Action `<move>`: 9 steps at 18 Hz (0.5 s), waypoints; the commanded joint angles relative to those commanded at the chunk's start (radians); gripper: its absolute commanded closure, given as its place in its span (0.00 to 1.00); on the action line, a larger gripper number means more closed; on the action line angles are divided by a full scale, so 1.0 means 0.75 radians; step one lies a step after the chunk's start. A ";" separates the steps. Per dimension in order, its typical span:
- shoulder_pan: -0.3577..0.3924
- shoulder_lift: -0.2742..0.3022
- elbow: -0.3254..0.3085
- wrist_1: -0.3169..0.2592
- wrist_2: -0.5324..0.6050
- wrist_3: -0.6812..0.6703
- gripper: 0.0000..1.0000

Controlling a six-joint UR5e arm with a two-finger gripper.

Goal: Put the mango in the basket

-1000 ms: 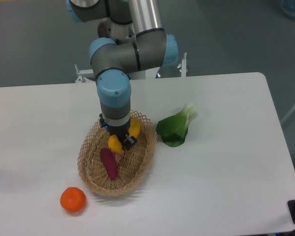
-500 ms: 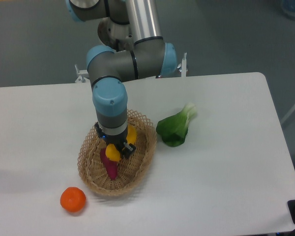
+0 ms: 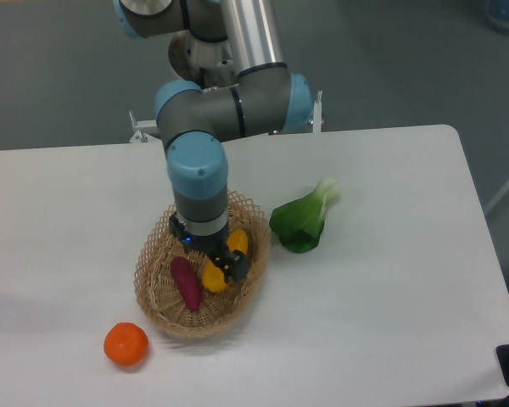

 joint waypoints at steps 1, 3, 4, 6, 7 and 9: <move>0.027 0.000 0.008 0.000 0.002 0.000 0.00; 0.086 0.004 0.010 0.000 0.002 0.010 0.00; 0.108 0.004 0.010 0.000 0.002 0.016 0.00; 0.139 -0.002 0.014 0.006 0.012 0.016 0.00; 0.156 -0.004 0.018 0.006 0.014 0.020 0.00; 0.204 -0.008 0.039 -0.002 0.014 0.077 0.00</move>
